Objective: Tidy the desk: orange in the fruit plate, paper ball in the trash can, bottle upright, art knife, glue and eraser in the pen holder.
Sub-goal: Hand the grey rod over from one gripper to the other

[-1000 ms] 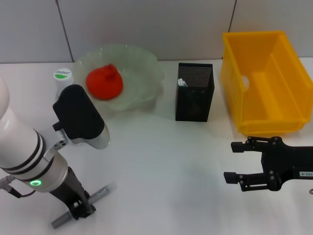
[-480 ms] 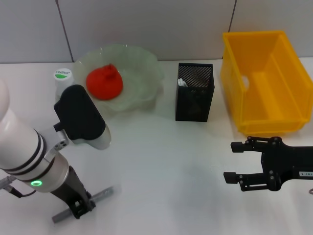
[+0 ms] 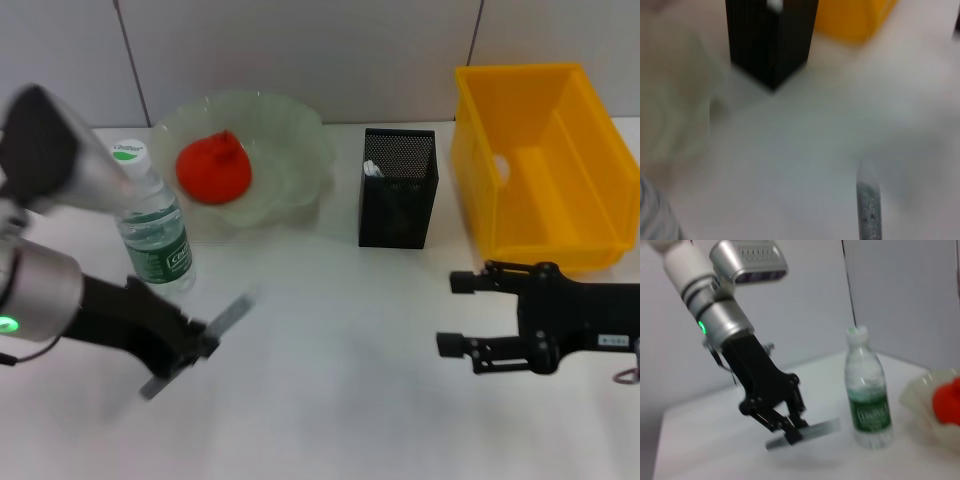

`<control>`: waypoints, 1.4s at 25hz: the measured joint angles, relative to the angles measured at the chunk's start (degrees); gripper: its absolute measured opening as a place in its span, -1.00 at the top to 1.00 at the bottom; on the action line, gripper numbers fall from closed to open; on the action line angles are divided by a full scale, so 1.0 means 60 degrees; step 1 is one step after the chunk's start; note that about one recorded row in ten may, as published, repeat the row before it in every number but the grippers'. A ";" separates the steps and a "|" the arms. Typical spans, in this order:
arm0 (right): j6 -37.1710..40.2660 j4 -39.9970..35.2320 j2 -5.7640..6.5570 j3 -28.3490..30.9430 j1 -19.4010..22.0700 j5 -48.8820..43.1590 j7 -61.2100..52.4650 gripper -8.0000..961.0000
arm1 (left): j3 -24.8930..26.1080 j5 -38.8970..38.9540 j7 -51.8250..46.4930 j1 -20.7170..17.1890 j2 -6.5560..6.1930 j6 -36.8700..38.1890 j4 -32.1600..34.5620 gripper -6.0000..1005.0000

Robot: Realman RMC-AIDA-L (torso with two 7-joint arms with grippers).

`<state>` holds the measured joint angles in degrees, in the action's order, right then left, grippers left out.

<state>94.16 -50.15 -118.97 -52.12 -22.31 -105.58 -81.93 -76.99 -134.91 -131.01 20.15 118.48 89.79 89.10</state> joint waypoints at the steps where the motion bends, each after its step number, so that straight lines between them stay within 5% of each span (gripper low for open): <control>1: 0.0031 0.0173 0.0003 0.0000 -0.0063 0.0178 0.0051 -0.74 | 0.0225 0.0336 0.0190 -0.0048 0.0000 0.0005 -0.0061 0.68; 12: -0.0152 0.3481 -0.0023 0.0000 -0.1067 0.2175 0.1434 -0.74 | 0.2912 0.4600 0.3786 -0.0043 -0.0013 0.0008 -0.3798 0.69; 23: -0.0523 0.5698 -0.0103 -0.0054 -0.2286 0.2859 0.1618 -0.74 | 0.3010 0.6271 0.6177 0.0242 -0.0015 -0.0015 -0.6346 0.70; 35: -0.0517 0.6045 -0.0126 -0.0113 -0.2726 0.3035 0.1445 -0.74 | 0.2907 0.6316 0.6846 0.0391 0.0013 -0.0040 -0.6941 0.67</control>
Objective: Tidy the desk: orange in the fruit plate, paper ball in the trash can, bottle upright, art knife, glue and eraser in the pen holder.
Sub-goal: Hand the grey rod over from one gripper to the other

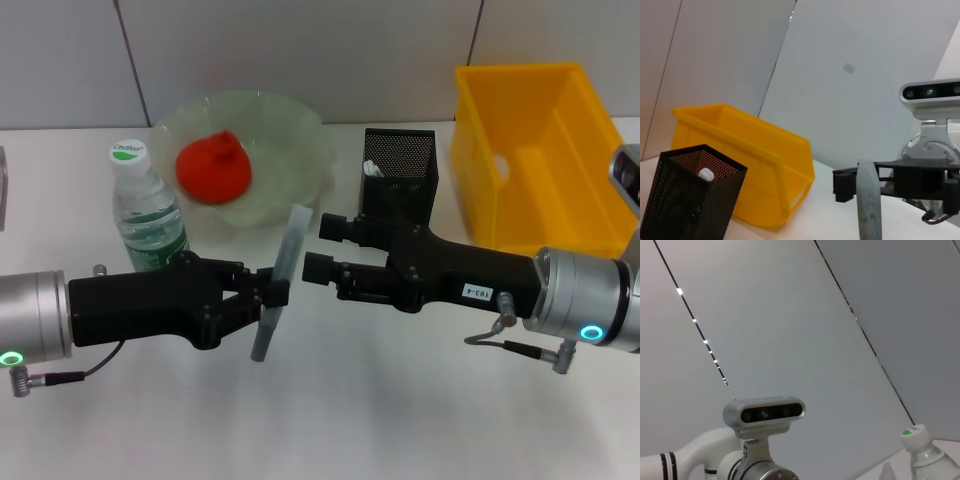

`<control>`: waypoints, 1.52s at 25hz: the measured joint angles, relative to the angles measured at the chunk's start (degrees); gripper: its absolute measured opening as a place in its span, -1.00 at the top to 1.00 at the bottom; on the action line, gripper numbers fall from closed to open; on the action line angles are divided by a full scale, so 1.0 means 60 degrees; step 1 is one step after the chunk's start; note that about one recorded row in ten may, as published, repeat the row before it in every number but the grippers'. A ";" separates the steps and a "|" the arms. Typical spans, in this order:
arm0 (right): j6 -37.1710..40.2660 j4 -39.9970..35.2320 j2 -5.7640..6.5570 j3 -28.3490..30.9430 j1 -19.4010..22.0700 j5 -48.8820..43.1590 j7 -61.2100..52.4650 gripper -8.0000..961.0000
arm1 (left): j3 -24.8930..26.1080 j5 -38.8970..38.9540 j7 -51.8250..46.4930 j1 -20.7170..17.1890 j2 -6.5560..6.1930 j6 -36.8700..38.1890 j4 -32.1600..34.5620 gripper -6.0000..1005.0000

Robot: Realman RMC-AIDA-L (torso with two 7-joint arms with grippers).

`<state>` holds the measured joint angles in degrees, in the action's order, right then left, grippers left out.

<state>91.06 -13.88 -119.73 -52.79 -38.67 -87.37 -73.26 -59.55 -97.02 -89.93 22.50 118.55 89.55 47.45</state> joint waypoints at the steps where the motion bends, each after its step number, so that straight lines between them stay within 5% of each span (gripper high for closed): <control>1: -0.0044 0.0007 0.0000 -0.0012 -0.0023 0.0000 0.0000 -0.74 | 0.0001 0.0001 0.0026 0.0009 0.0002 0.0002 -0.0025 0.67; 21: -0.0631 0.0300 -0.0026 -0.0409 -0.0470 -0.0063 0.0068 -0.73 | -0.0228 0.0134 0.0233 0.0263 0.0046 0.0033 -0.0319 0.61; 35: -0.0592 0.0321 -0.0027 -0.0370 -0.0403 -0.0016 0.0218 -0.18 | -0.0236 0.0175 0.0238 0.0264 0.0031 0.0051 -0.0335 0.56; 38: -0.0573 0.0321 -0.0026 -0.0370 -0.0410 -0.0008 0.0243 0.10 | -0.0241 0.0175 0.0238 0.0265 0.0031 0.0054 -0.0338 0.55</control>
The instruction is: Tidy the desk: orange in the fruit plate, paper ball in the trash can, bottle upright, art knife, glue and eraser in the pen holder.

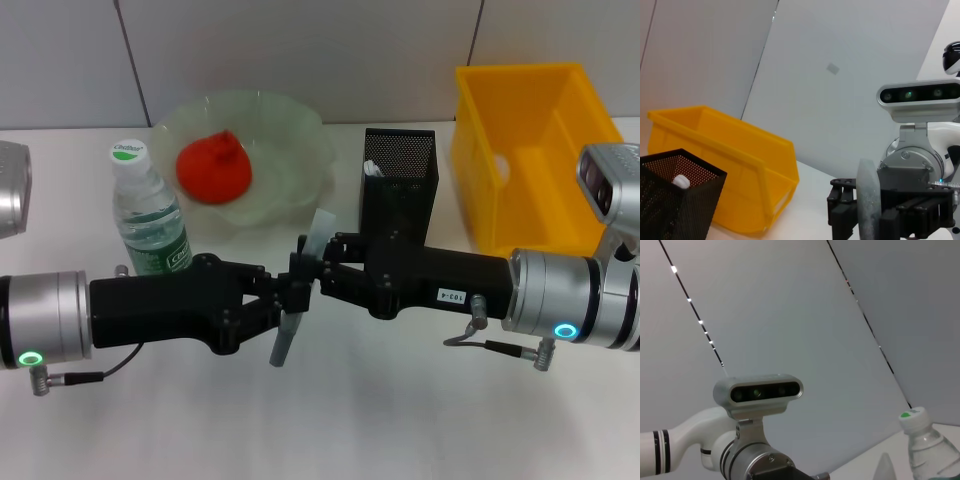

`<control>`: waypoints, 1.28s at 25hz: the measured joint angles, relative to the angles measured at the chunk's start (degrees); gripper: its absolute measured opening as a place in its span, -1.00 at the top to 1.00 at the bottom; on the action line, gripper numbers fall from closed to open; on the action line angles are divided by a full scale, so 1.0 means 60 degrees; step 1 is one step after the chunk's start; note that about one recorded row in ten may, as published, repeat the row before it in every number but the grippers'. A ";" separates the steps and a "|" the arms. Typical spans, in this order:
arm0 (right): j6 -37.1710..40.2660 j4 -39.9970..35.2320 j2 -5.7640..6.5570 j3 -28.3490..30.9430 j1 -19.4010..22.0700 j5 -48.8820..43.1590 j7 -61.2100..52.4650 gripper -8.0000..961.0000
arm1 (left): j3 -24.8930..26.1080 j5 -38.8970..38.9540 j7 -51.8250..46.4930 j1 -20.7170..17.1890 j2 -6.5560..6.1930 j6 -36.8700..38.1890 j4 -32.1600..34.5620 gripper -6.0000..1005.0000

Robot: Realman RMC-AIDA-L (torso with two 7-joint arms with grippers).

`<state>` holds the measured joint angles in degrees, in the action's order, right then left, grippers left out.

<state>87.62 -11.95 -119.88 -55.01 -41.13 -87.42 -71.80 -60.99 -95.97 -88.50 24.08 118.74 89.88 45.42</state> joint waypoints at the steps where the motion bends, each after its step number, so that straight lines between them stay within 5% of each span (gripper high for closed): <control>1: 0.0005 0.0000 -0.0001 0.0002 -0.0003 0.0001 0.0019 0.20 | 0.0000 0.0000 0.0000 0.0000 0.0000 0.0000 0.0000 0.55; 13: 0.0025 -0.0031 0.0000 -0.0089 0.0002 0.0154 0.0102 0.67 | -0.0018 -0.0022 0.0008 0.0083 -0.0021 0.0002 -0.0117 0.51; 29: -0.0007 -0.0042 0.0001 -0.0069 0.0000 0.0163 0.0103 0.68 | 0.0098 -0.0057 -0.0249 0.0132 -0.0074 0.0099 -0.0181 0.46; 32: -0.0004 -0.0043 0.0001 -0.0064 -0.0001 0.0163 0.0102 0.68 | 0.0101 -0.0066 -0.0301 0.0147 -0.0074 0.0103 -0.0220 0.23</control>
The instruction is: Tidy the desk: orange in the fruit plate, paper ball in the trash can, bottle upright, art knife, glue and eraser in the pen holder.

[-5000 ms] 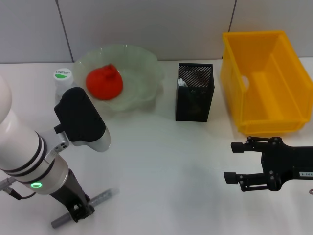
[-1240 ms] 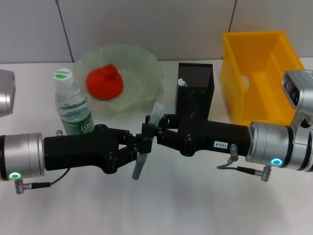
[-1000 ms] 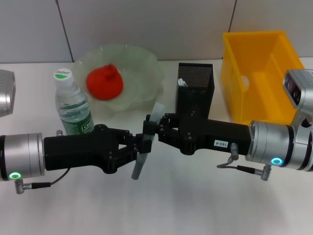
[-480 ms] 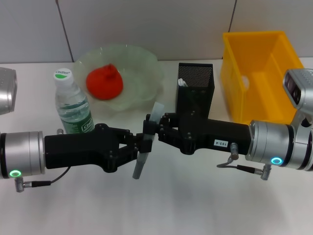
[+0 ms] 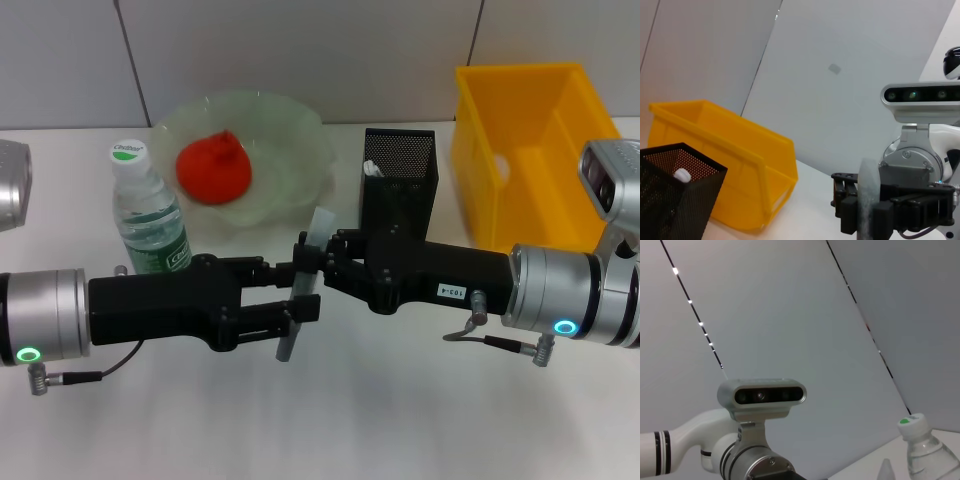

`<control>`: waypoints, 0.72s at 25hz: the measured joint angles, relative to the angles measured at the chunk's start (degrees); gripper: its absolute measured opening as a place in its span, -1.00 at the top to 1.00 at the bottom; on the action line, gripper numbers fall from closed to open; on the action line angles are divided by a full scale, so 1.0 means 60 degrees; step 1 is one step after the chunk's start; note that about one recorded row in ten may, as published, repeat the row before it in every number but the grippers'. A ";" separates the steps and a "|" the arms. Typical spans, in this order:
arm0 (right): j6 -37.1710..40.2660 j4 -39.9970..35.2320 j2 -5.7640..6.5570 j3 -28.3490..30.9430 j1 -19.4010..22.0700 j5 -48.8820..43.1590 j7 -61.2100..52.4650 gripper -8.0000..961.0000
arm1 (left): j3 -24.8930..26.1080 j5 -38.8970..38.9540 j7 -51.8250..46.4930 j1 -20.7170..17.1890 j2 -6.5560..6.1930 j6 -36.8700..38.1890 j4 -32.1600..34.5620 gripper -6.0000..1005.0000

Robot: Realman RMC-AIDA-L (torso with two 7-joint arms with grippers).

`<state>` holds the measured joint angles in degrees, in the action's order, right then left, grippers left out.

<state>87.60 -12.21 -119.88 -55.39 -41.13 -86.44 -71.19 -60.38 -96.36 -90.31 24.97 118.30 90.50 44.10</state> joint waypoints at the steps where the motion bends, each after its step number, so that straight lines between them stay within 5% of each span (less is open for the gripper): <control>1: 0.0004 0.0000 0.0000 0.0001 0.0000 0.0000 0.0001 0.68 | 0.0000 0.0000 -0.0046 0.0007 -0.0001 -0.0007 -0.0016 0.15; 7: 0.0069 -0.0016 0.0000 0.0046 0.0033 0.0000 0.0000 0.68 | 0.0184 -0.0020 -0.0112 -0.0024 -0.0093 -0.0004 -0.0016 -0.24; 12: 0.0228 -0.0448 0.0063 0.0113 0.0254 0.0050 -0.0087 0.69 | 0.0948 -0.0026 0.0182 -0.0576 -0.0416 0.0098 0.0062 -0.49; 18: 0.0112 -0.2799 0.0118 0.0164 0.0948 0.0093 -0.1148 0.69 | 0.2252 0.0037 0.1402 -0.1483 -0.0450 0.0499 0.0007 -0.65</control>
<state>88.28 -29.00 -119.17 -54.41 -35.44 -85.89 -78.07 -46.87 -96.14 -81.90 16.07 115.60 93.49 44.14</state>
